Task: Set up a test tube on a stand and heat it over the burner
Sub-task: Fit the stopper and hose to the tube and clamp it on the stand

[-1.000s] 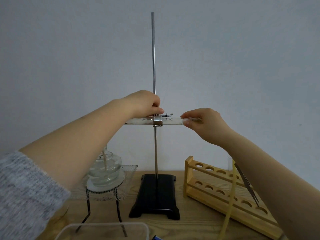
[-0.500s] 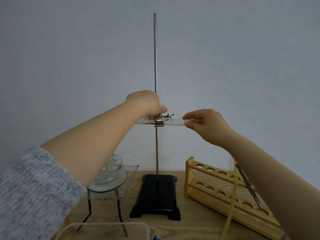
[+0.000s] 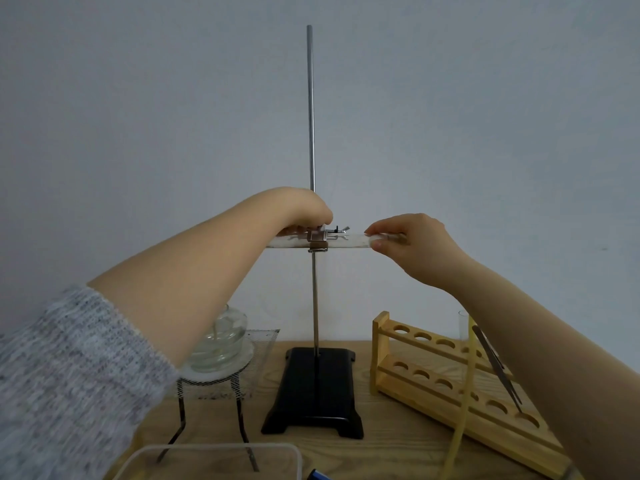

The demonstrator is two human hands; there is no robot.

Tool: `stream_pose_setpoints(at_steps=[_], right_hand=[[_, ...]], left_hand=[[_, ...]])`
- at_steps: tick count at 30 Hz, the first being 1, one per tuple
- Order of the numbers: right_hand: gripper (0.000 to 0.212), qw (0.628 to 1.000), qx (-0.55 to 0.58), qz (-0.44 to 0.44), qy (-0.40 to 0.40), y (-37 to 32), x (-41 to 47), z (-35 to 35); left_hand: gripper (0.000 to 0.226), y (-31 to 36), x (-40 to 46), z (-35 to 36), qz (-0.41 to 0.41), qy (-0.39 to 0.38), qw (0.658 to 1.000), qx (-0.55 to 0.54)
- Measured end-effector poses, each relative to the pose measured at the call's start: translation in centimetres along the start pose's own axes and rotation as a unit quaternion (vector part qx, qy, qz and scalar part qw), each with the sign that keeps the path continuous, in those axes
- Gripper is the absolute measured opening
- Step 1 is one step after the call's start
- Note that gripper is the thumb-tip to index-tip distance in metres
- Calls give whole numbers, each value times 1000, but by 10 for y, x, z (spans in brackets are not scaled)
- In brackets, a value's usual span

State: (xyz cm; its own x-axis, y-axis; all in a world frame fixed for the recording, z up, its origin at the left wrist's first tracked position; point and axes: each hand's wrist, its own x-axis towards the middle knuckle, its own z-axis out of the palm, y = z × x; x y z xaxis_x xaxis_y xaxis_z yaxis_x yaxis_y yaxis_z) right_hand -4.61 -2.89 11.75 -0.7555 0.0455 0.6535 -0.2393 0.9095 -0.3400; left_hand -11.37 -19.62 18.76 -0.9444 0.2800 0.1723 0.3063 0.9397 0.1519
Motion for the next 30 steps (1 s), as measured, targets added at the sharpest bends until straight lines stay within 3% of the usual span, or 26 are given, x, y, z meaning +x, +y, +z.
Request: stream_pose_setpoints(at_steps=[4, 10, 15, 19, 24, 27, 30], right_hand=[[19, 1000, -6, 5, 1, 0, 0, 0], [19, 1000, 0, 7, 4, 0, -1, 0], [17, 1000, 2, 7, -1, 3, -1, 1], [17, 1000, 2, 11, -1, 4, 0, 2], [17, 1000, -5, 3, -4, 2, -1, 1], [17, 1000, -4, 6, -4, 2, -1, 0], [18, 1000, -6, 8, -3, 2, -1, 1]], left_hand=[[47, -11, 3, 0, 8, 12, 998, -60], [42, -9, 6, 8, 23, 148, 986, 69], [51, -15, 10, 2, 36, 89, 995, 14], [53, -19, 8, 0, 58, 122, 989, 56], [64, -24, -3, -3, 59, 3, 996, -69], [78, -30, -18, -3, 100, 81, 992, 9], [68, -34, -39, 12, 149, 176, 971, 63]])
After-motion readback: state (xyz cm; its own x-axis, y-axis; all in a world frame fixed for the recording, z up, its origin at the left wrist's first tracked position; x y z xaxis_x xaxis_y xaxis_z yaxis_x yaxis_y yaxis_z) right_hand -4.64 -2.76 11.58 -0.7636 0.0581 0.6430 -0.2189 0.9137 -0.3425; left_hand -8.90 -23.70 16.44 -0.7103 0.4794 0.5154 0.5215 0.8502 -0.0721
